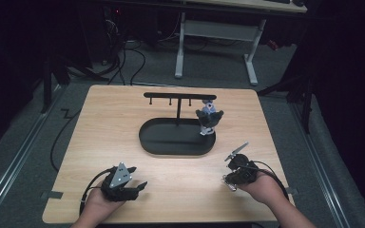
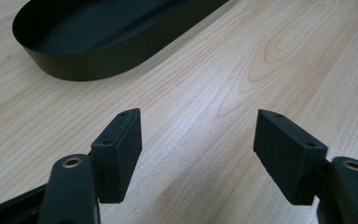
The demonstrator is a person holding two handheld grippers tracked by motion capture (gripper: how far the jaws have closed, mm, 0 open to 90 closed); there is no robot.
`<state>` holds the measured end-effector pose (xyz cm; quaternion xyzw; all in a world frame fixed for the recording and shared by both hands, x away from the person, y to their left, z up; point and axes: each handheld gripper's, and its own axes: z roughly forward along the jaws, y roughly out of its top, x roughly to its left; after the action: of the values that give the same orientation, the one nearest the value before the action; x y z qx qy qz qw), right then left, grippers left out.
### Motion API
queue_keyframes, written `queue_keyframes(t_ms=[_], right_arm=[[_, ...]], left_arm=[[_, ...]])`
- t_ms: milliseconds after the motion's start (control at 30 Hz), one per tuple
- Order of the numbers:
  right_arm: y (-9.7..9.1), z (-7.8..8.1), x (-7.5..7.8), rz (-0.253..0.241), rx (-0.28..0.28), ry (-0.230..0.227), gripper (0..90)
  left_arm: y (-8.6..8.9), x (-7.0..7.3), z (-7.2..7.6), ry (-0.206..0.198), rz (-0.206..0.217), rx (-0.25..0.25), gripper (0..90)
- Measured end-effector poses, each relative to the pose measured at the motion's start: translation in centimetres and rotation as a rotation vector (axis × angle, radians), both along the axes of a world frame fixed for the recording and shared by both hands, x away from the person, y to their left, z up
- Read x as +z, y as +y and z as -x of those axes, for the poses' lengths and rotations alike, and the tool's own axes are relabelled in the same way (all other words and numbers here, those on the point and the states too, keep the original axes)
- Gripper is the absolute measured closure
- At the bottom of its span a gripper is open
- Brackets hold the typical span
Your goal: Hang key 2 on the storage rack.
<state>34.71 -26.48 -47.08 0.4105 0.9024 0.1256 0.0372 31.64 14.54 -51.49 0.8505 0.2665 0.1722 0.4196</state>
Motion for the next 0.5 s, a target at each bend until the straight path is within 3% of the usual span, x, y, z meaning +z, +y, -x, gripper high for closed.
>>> queue_keyframes(t_ms=[100, 133, 167, 500], right_arm=[[0.11, -0.23, -0.19, 0.018, 0.002, 0.007, 88.4], [0.24, -0.06, -0.11, 0.015, -0.043, 0.031, 88.5], [0.06, -0.29, -0.21, 0.009, -0.012, 0.016, 88.4], [-0.22, -0.31, -0.61, -0.007, -0.021, 0.028, 88.5]], left_arm=[[0.10, 0.01, -0.01, 0.000, 0.004, 0.003, 33.1], [0.11, 0.02, -0.01, 0.000, 0.004, 0.003, 33.1], [0.13, 0.02, -0.02, 0.000, 0.005, 0.003, 33.1], [0.03, 0.00, 0.00, 0.003, 0.002, 0.000, 33.3]])
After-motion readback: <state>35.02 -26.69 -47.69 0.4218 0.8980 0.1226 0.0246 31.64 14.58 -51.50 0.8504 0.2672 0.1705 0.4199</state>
